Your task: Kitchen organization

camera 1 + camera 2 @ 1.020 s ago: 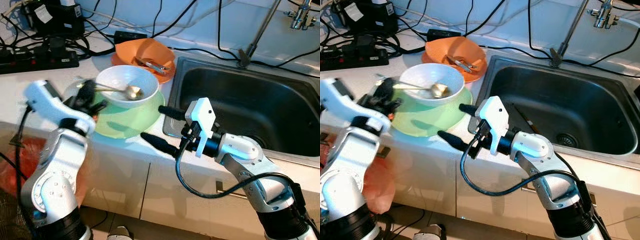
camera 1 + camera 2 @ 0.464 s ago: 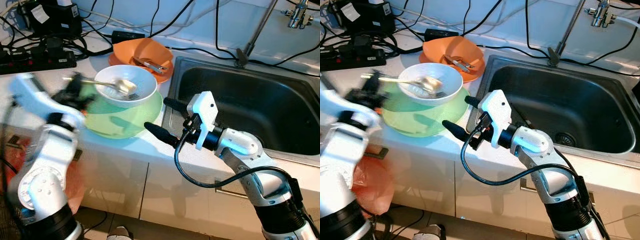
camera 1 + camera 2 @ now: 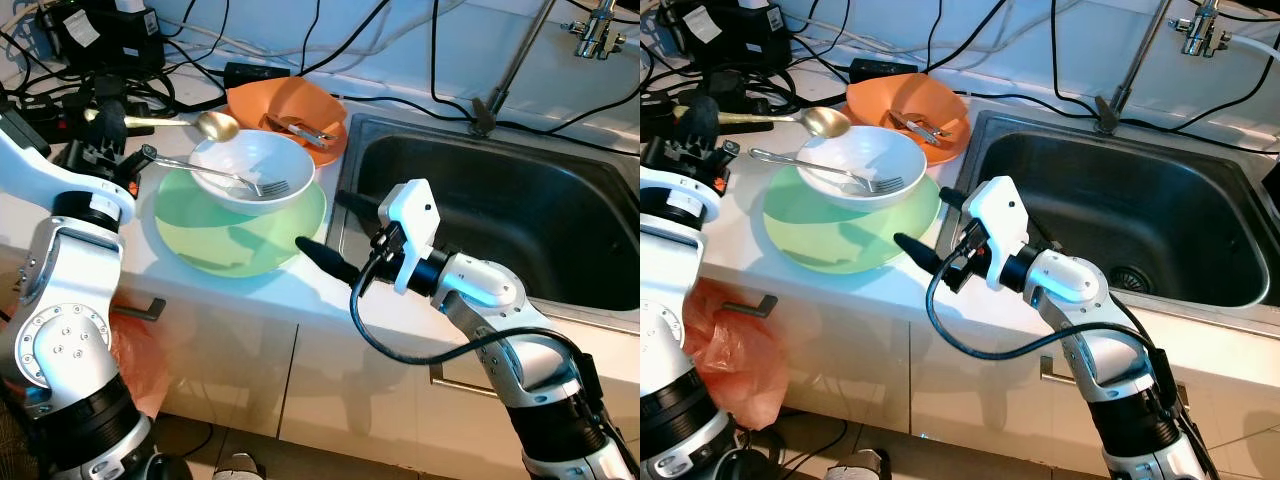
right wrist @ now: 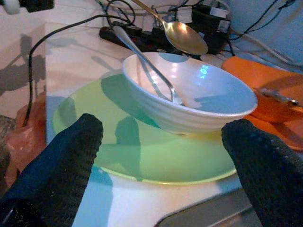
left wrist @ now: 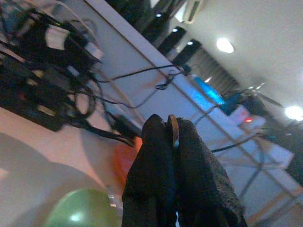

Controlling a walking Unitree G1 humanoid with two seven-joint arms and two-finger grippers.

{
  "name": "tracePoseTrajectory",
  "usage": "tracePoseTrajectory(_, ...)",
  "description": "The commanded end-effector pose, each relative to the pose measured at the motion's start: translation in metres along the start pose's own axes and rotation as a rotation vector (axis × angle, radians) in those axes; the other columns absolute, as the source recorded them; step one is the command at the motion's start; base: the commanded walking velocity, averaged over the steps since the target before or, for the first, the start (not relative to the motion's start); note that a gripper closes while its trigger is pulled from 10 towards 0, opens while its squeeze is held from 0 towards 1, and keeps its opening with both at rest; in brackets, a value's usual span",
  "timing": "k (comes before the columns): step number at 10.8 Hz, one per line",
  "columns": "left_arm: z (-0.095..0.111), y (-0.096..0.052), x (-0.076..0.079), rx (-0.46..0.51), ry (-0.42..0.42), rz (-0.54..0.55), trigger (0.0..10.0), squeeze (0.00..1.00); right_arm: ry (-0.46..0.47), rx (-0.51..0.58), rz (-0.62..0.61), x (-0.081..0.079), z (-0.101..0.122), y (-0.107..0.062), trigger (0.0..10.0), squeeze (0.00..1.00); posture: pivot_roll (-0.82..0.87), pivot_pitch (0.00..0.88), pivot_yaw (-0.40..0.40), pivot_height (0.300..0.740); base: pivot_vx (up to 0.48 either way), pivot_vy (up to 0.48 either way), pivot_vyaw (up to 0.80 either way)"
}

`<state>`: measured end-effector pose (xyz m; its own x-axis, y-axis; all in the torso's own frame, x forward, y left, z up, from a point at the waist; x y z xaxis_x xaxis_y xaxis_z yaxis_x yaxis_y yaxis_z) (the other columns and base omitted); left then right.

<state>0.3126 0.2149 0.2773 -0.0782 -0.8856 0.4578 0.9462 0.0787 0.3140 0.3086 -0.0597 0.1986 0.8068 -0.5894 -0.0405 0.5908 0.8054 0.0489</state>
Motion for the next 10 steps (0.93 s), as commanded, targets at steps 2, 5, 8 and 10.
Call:
tracePoseTrajectory(2, -0.011, 0.006, 0.041, -0.047, -0.135, -0.201, 0.0, 0.0, 0.024, 0.073, -0.11, 0.017, 0.012, 0.0, 10.0, 0.0, 0.13, 0.048, -0.09, 0.74, 0.0, 0.0, 0.0)
tracePoseTrajectory(5, -0.034, 0.015, 0.077, -0.114, -0.355, -0.342, 0.0, 0.0, 0.185, 0.173, -0.285, 0.044, 0.024, -0.001, 10.0, 0.0, 0.11, 0.043, -0.087, 0.74, 0.0, 0.0, 0.0)
tracePoseTrajectory(8, -0.067, 0.02, 0.095, -0.217, -0.475, -0.383, 0.0, 0.0, 0.461, 0.311, -0.41, 0.06, 0.032, -0.003, 10.0, 0.0, 0.07, 0.051, -0.075, 0.74, 0.0, 0.0, 0.0)
tracePoseTrajectory(10, -0.086, 0.022, 0.103, -0.261, -0.54, -0.385, 0.0, 0.0, 0.642, 0.373, -0.41, 0.06, 0.036, -0.002, 10.0, 0.0, 0.05, 0.058, -0.079, 0.74, 0.0, 0.0, 0.0)
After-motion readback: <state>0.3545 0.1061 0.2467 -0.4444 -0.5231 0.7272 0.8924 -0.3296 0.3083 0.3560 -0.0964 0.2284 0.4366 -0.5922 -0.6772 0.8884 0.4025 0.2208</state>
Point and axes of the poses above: a point about 5 cm out from each wrist's last joint towards the gripper, its own y axis pointing out of the wrist towards the gripper, its own z axis along the axis of the wrist's last joint, x = y × z, the point moved 3 cm from there along y, pointing out of the wrist towards the gripper, and after that the axes turned 10 degrees about y, right-handed, at the moved point
